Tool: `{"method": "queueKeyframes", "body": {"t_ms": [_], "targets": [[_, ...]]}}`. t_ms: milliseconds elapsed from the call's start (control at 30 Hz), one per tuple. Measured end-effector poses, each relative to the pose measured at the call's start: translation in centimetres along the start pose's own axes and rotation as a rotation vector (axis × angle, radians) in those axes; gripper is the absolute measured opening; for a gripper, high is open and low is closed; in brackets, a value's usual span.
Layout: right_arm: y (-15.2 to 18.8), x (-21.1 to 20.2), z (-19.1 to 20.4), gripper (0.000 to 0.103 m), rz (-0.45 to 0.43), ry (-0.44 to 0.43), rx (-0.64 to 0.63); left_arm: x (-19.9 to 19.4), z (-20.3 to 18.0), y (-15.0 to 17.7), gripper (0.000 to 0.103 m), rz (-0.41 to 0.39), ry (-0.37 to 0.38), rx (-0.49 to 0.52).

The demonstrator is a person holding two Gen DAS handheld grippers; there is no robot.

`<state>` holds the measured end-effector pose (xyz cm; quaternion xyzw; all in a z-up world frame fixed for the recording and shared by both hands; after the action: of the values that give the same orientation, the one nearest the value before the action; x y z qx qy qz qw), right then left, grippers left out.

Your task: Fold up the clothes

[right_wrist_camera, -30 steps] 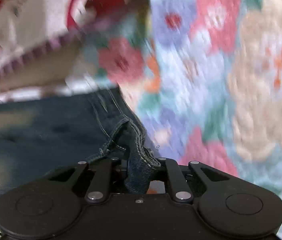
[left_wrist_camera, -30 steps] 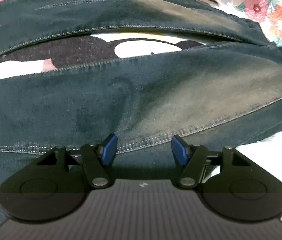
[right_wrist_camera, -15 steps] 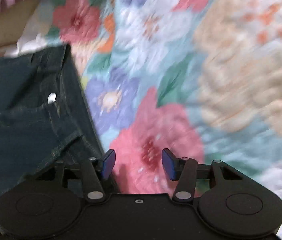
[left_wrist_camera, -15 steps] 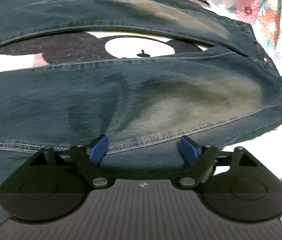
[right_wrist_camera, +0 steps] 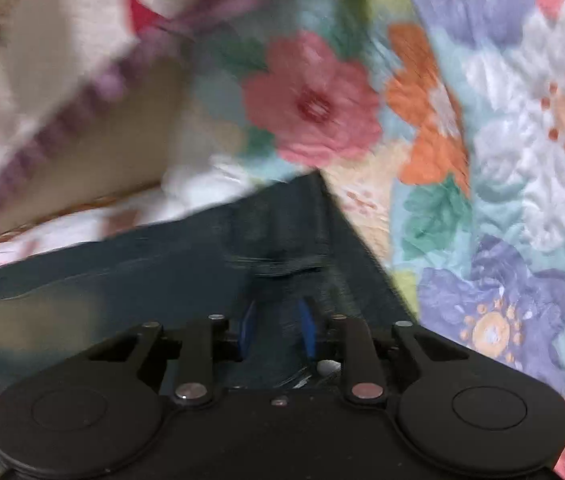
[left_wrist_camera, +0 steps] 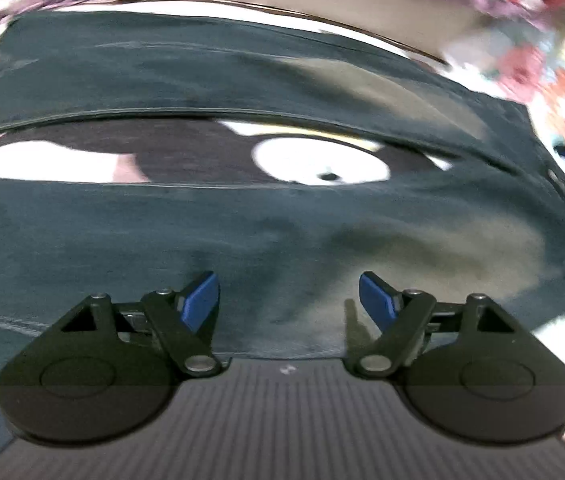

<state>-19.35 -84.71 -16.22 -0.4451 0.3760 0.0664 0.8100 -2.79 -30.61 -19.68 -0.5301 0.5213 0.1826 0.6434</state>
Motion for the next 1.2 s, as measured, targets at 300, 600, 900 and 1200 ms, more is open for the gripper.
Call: {"method": "queueKeyframes", "body": {"t_ms": [300, 600, 900, 1200], "targets": [[-3.2, 5.2, -3.4, 0.059, -0.022, -0.099, 0.106, 2.1, 11.8, -9.0, 0.077, -0.065, -0.141, -0.129], [-6.5, 10.7, -4.5, 0.067, 0.019, -0.115, 0.141, 5.6, 20.7, -13.9, 0.077, -0.122, -0.302, -0.312], [-8.1, 10.8, -1.6, 0.008, -0.033, -0.083, -0.079, 6.6, 22.5, -13.2, 0.059, -0.101, -0.443, -0.300], [-9.8, 11.5, -4.2, 0.002, -0.034, 0.181, -0.201, 7.5, 23.7, -13.5, 0.062, -0.063, -0.520, -0.235]]}}
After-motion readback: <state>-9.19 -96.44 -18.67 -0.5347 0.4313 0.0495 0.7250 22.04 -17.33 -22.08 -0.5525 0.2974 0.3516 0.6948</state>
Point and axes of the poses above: each gripper's, at about its wrist camera, not at the fingertips, and x roughly the way its jaws point, z to its left, y to its underside, the point moved 10 cm from there along x, roughly the way its jaws point, and after that the axes turned 14 degrees about -y, right-handed, at the moved point
